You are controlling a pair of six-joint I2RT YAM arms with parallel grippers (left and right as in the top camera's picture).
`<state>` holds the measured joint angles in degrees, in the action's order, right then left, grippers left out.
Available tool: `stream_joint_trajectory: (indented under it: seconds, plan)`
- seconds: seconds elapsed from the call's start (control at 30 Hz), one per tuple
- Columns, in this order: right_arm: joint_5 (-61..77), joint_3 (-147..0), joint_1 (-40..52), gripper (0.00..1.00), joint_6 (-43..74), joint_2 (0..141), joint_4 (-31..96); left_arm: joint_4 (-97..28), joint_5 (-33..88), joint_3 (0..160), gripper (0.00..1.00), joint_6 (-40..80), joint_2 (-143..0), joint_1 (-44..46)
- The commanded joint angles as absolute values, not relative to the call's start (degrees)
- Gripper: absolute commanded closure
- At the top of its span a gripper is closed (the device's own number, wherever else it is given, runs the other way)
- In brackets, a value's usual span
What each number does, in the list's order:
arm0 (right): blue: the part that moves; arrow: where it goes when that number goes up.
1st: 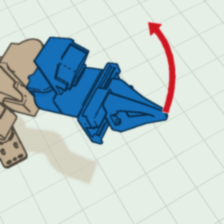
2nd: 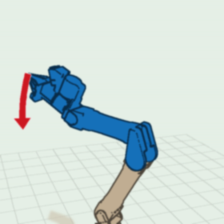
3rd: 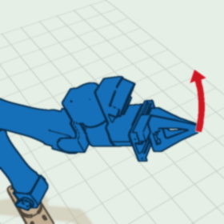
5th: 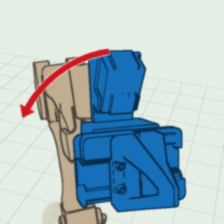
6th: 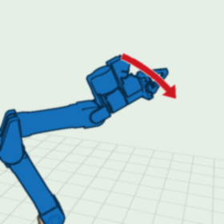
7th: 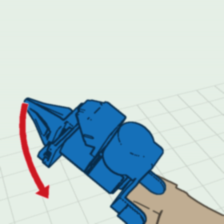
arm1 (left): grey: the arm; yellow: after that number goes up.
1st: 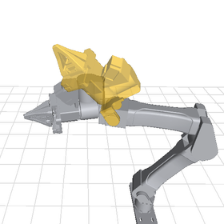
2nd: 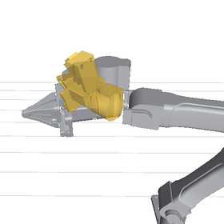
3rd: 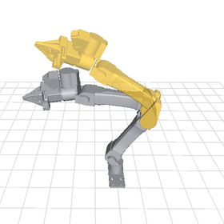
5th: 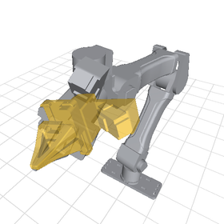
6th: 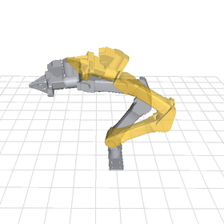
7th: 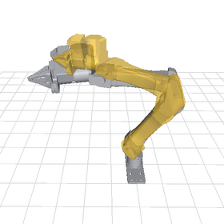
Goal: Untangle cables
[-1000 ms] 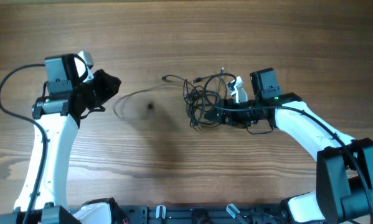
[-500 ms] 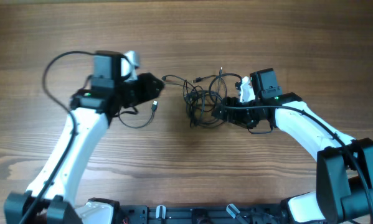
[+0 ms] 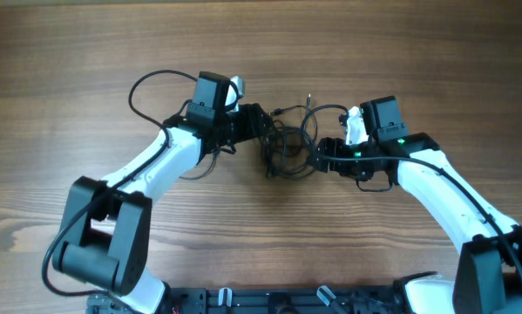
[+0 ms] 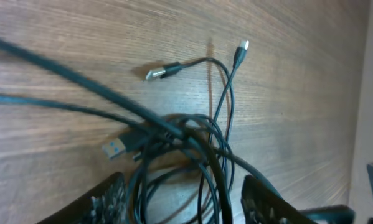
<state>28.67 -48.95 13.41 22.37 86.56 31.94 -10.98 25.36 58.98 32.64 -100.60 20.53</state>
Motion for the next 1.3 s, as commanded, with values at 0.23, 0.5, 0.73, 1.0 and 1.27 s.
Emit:
stream_joint_trajectory:
  seconds: [0.23, 0.5, 0.73, 1.0, 1.27]
  plan:
    - [41.85, -49.19, 19.7, 0.23, 21.23, 85.49, 19.86, -16.56, 25.87, 59.16, 0.96, 33.69, -103.42, 20.8]
    - [31.27, -49.17, 23.16, 0.23, 26.2, 86.04, 16.53, -20.49, 26.13, 59.16, 0.96, 33.69, -103.42, 20.8]
    - [26.52, -49.17, 25.06, 0.3, 30.83, 86.19, 13.43, -20.62, 27.16, 59.16, 0.96, 33.69, -103.42, 21.54]
    - [26.26, -49.17, 26.26, 0.42, 33.21, 91.31, 11.33, -20.67, 27.14, 59.16, 0.96, 33.52, -103.42, 23.14]
    - [13.32, -49.19, 24.82, 0.96, 33.21, 90.54, 19.18, -27.77, 17.08, 59.16, 0.96, 33.23, -103.42, 22.06]
